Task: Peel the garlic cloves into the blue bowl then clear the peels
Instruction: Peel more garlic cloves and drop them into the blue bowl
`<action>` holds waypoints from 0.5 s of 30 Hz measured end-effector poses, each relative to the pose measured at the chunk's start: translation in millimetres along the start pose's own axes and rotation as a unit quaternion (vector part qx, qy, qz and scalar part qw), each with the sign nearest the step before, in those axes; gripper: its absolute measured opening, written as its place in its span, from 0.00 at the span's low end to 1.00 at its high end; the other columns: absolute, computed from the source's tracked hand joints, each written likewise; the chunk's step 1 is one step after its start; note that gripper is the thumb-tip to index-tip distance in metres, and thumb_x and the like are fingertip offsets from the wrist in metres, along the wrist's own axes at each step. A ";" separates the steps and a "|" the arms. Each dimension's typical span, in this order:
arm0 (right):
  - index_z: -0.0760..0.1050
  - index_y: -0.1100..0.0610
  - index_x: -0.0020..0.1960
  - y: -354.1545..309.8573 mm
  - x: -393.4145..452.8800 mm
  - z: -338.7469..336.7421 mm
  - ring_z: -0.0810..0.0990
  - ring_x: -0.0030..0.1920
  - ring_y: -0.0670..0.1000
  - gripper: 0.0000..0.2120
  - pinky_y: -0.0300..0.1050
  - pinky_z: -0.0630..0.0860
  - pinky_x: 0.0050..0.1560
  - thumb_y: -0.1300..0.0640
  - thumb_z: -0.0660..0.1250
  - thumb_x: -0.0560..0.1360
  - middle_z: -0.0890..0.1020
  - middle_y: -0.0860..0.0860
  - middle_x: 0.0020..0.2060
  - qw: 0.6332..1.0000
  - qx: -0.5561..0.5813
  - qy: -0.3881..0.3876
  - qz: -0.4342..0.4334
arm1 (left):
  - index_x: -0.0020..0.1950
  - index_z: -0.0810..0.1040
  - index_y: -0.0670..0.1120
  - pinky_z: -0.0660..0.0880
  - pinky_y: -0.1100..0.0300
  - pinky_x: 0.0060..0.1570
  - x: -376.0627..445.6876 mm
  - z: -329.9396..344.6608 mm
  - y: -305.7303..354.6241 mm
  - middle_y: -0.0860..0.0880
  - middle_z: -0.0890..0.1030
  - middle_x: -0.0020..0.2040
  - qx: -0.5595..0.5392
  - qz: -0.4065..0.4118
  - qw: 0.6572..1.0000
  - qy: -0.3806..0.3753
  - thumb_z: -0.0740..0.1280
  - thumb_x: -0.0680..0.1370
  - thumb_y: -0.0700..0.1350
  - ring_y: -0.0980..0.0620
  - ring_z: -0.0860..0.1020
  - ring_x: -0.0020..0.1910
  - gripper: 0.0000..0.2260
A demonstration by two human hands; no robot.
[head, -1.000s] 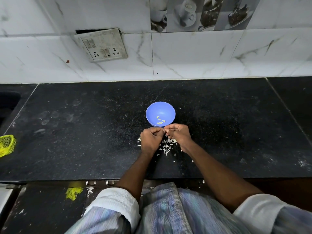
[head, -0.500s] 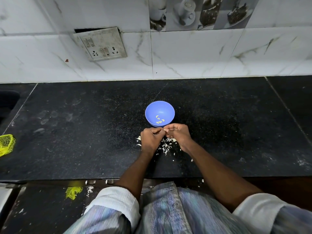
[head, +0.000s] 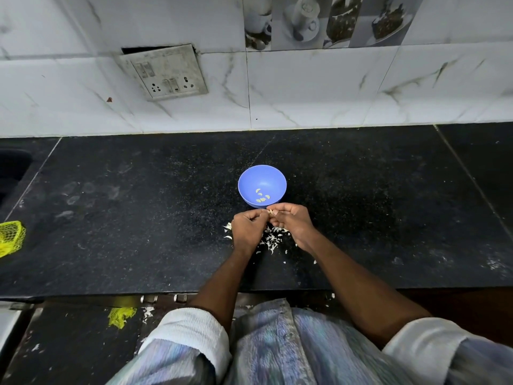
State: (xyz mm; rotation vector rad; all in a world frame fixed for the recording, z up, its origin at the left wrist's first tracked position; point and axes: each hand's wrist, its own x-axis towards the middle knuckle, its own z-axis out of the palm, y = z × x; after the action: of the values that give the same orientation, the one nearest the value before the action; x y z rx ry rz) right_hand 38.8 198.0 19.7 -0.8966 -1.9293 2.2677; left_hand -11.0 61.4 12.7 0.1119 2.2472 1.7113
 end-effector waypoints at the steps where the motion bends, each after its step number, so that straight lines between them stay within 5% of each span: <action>1: 0.83 0.65 0.57 0.6 -0.2 0.4 0.83 0.43 0.51 0.07 0.43 0.82 0.48 0.66 0.69 0.80 0.87 0.62 0.49 1.000 -0.003 0.002 0.001 | 0.40 0.88 0.47 0.71 0.60 0.32 0.6 0.4 -0.5 0.51 0.84 0.31 0.002 -0.015 1.000 0.003 0.73 0.76 0.46 0.58 0.73 0.28 0.07; 11: 0.83 0.63 0.54 -0.4 -7.0 -1.0 0.83 0.41 0.50 0.06 0.42 0.79 0.40 0.67 0.72 0.78 0.87 0.60 0.47 0.999 -0.008 0.040 0.003 | 0.36 0.83 0.46 0.75 0.63 0.35 -5.2 -0.8 -1.3 0.54 0.83 0.33 0.077 0.000 0.997 0.028 0.80 0.74 0.52 0.61 0.77 0.30 0.13; 15: 0.83 0.66 0.53 -1.6 -9.4 -3.7 0.84 0.40 0.50 0.06 0.40 0.82 0.43 0.69 0.72 0.76 0.87 0.61 0.46 0.998 -0.014 0.065 -0.012 | 0.41 0.84 0.49 0.82 0.58 0.42 -6.8 -4.9 -2.9 0.53 0.85 0.36 0.085 0.027 0.996 0.013 0.78 0.73 0.37 0.57 0.81 0.35 0.08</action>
State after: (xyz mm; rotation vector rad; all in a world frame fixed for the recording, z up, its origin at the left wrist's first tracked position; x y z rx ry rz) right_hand 47.7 198.1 24.6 -0.9909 -1.9103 2.1180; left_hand -5.6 54.3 12.4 0.1925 2.4270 1.5536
